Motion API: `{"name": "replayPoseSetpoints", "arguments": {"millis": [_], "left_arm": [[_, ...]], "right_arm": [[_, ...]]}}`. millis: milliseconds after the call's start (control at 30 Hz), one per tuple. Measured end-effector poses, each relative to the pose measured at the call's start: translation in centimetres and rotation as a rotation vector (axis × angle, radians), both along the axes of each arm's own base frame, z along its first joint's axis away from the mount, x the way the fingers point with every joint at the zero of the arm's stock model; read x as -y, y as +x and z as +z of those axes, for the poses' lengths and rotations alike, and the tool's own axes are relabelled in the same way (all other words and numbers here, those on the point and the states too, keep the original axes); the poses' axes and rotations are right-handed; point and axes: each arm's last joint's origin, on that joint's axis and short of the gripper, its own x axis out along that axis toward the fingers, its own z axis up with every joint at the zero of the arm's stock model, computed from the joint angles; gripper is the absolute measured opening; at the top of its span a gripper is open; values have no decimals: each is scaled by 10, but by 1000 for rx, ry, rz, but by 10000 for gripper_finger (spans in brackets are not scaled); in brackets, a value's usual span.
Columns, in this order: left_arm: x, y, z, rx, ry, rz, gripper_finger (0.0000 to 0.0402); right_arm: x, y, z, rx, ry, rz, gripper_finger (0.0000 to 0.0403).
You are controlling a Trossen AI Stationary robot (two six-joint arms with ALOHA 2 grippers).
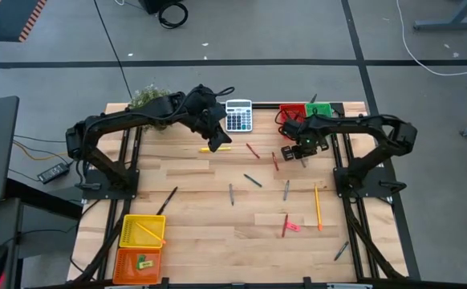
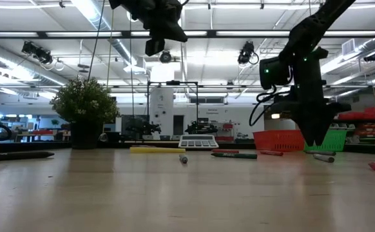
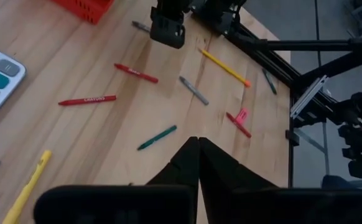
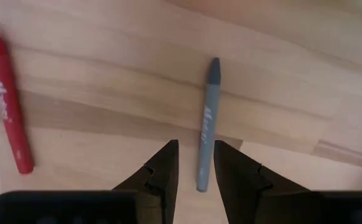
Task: Sort crayons/erasers/pens/pencils in bins
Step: Put the top gray crayon into the green bin
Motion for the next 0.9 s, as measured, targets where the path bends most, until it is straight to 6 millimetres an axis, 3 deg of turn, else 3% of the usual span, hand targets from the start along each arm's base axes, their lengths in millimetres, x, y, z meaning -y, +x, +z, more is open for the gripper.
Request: {"name": "replayPoseSetpoints", "arguments": {"millis": [333,667,900], "left_arm": [[0,0,0,-1,-6,5,23],[0,0,0,-3,-23,13,8],[0,0,0,-3,-23,13,25]], "right_arm": [[5,5,-18,-52,22,-3,106],[5,4,-17,-68,-1,53,80],[6,6,-21,-79,6,58,63]]}}
